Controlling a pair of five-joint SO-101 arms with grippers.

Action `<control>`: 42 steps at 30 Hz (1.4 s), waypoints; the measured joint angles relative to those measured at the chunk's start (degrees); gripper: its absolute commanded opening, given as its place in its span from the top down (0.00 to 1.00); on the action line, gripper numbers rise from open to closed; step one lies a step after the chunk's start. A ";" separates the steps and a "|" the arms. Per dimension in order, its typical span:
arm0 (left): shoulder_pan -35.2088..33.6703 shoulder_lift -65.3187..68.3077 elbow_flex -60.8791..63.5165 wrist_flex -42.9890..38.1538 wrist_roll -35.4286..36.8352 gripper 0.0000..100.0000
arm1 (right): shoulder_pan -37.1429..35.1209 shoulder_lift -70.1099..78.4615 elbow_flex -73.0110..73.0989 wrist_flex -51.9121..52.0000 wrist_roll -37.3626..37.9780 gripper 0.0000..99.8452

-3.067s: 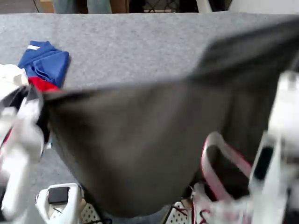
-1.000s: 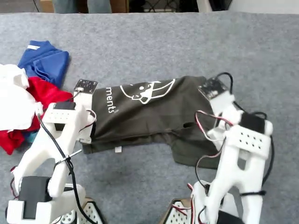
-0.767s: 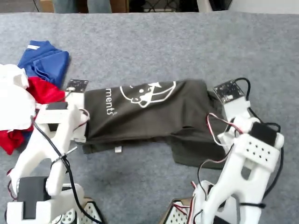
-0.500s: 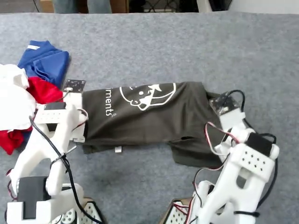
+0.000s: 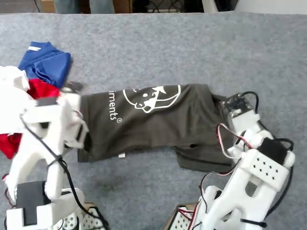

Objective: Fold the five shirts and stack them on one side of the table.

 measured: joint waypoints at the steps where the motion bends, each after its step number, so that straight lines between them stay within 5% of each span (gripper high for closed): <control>1: -1.23 0.00 -3.52 2.55 -1.05 0.95 | -0.62 0.00 -1.49 0.00 -1.49 0.99; 7: 0.70 -0.09 -17.93 5.54 0.88 0.94 | -14.07 8.18 -9.14 -1.14 -15.47 0.99; 13: 9.32 5.98 -13.89 -15.91 19.60 0.97 | -22.77 30.15 -23.91 -9.14 -28.22 0.99; 20: 9.93 26.64 -11.96 -40.88 24.70 0.97 | -23.12 62.86 -46.42 -11.08 -30.42 0.99; 29: 8.53 35.08 -20.04 -40.62 26.37 0.97 | -18.37 94.95 -78.42 -7.21 -30.42 0.99; 42: 8.44 35.43 -20.57 -42.81 26.73 0.97 | -16.79 110.42 -122.20 18.73 -29.71 0.99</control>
